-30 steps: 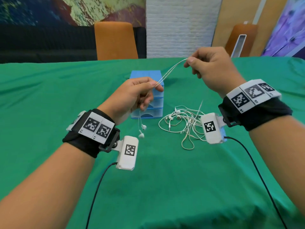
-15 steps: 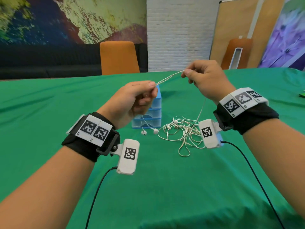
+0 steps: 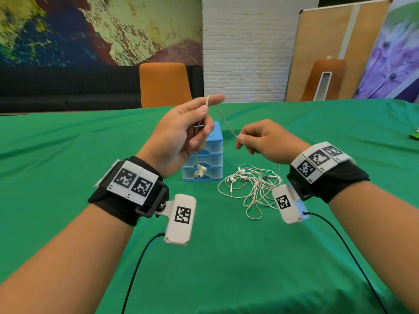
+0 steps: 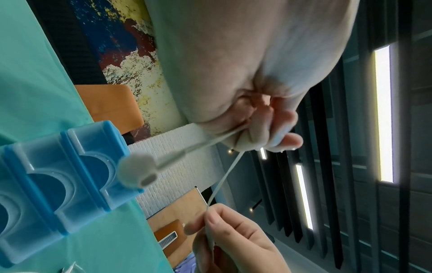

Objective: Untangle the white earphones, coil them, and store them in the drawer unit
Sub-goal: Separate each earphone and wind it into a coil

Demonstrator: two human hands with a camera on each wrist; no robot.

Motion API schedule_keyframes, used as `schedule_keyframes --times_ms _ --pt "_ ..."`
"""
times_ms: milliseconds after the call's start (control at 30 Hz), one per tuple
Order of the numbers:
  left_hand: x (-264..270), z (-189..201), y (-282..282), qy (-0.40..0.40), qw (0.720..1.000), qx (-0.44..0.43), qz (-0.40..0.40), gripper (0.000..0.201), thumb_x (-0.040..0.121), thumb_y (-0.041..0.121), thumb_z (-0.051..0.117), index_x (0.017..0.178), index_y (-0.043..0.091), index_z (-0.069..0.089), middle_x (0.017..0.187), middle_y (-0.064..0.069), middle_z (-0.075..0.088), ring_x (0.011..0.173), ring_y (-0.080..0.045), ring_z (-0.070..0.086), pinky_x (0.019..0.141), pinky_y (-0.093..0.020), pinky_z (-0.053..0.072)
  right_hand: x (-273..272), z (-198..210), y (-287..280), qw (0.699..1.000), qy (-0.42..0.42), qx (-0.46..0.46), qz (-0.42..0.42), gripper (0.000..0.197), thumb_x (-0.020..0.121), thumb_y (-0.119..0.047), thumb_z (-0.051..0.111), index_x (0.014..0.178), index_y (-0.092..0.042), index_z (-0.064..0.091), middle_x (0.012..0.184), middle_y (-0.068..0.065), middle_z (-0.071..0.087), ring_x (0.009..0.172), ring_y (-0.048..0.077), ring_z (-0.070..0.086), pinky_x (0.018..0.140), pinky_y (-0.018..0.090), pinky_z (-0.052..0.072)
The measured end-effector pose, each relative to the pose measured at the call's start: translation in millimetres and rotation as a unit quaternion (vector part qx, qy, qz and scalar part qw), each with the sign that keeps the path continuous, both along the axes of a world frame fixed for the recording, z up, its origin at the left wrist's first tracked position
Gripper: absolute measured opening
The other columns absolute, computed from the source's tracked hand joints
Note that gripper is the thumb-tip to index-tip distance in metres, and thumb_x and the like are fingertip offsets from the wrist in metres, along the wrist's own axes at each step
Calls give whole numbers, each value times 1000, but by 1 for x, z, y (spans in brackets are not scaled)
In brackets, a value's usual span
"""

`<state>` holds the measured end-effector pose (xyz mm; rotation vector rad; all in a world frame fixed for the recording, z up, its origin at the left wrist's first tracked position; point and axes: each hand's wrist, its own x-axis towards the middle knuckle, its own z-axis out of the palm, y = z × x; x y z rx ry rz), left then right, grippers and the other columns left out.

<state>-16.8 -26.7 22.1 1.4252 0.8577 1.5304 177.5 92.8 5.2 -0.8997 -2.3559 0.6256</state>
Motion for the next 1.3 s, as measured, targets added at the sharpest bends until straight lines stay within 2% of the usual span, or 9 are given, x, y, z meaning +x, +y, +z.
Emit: schedule_keyframes --times_ms 100,267,467,733,833,933,1000,1133,1300 --pt "2 2 2 -40 998 16 37 35 106 12 40 136 1 55 72 -5 62 47 -9 47 42 -16 35 -3 1 -7 998 -51 -6 39 26 100 -26 57 81 -17 72 60 -3 57 50 4 44 59 25 39" --pt "8 7 4 -116 992 15 43 33 107 13 40 133 -2 54 96 -13 74 73 -15 72 60 -17 55 -7 3 -19 990 -96 -35 96 26 99 -29 58 79 -20 72 58 -6 56 59 17 46 66 35 42" --pt "10 1 18 -170 981 25 84 35 106 9 43 136 -7 50 126 -22 66 115 -26 68 97 -30 55 -10 16 -33 982 -122 -43 136 26 100 -28 57 82 -17 72 60 -2 55 60 21 43 63 36 39" --pt "21 -6 24 42 989 13 139 42 108 20 42 149 10 42 148 -7 53 123 -16 62 97 -24 53 -15 35 -49 973 -152 -28 172 25 100 -23 58 84 -12 74 57 -9 55 58 12 46 64 26 40" --pt "22 -6 24 93 990 3 109 50 109 12 37 156 11 24 129 -12 65 97 -16 71 85 -24 57 -12 46 -53 973 -137 -13 187 22 99 -17 60 85 -7 74 55 -11 52 53 2 46 59 13 38" --pt "22 -8 23 147 983 2 108 46 108 10 36 154 10 31 95 -12 67 81 -24 61 75 -30 54 -6 57 -51 974 -107 -23 199 19 97 -13 62 88 -1 73 59 -1 49 51 2 41 57 14 36" --pt "23 -7 20 185 976 16 110 35 109 13 37 141 8 48 87 -20 63 71 -28 57 67 -34 49 -2 62 -47 976 -83 -23 199 19 97 -9 61 88 3 72 62 1 51 51 3 39 54 14 34" --pt "27 -2 14 215 972 31 90 32 109 18 38 92 2 59 62 -12 52 47 -15 37 44 -18 31 5 67 -37 985 -43 15 168 22 99 -14 59 90 1 71 59 4 57 50 6 33 50 19 30" --pt "26 2 15 191 978 7 79 43 109 24 38 88 -1 67 50 -2 31 47 -14 19 41 -20 18 3 60 -28 991 33 67 110 27 96 -22 65 78 -3 68 58 1 40 53 11 30 50 24 26"
